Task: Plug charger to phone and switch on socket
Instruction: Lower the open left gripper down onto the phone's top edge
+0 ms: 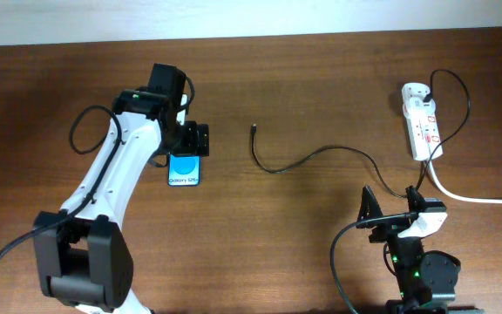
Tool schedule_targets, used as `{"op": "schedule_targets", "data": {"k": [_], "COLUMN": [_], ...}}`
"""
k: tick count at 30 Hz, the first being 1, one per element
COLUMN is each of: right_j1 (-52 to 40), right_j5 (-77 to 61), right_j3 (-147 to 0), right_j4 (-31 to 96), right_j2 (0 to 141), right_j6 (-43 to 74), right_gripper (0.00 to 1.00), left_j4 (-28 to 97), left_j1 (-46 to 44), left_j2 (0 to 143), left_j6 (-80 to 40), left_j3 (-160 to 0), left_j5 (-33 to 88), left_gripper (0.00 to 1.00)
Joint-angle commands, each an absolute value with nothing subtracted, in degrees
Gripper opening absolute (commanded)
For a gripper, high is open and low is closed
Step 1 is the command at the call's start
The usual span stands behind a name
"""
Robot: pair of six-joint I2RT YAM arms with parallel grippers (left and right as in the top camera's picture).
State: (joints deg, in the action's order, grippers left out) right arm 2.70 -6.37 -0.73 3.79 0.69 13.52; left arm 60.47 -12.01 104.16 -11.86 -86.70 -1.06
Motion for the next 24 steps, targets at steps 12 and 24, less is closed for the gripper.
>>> {"op": "schedule_targets", "data": {"k": [12, 24], "right_j1": [3.03, 3.03], "right_j5": [-7.07, -7.07], "right_j3": [-0.32, -0.32], "right_j4": [3.73, 3.73], "right_j2": [0.25, 0.25], "right_j6": [14.00, 14.00], "right_gripper": [0.98, 0.98], "left_j4": [58.13, 56.38], "left_j1": [-12.12, -12.12], "left_j2": [106.30, 109.82], "left_j6": [-13.69, -15.00], "left_j3": [-87.85, -87.85], "left_j5": [-1.52, -4.12], "left_gripper": [0.99, 0.99]}}
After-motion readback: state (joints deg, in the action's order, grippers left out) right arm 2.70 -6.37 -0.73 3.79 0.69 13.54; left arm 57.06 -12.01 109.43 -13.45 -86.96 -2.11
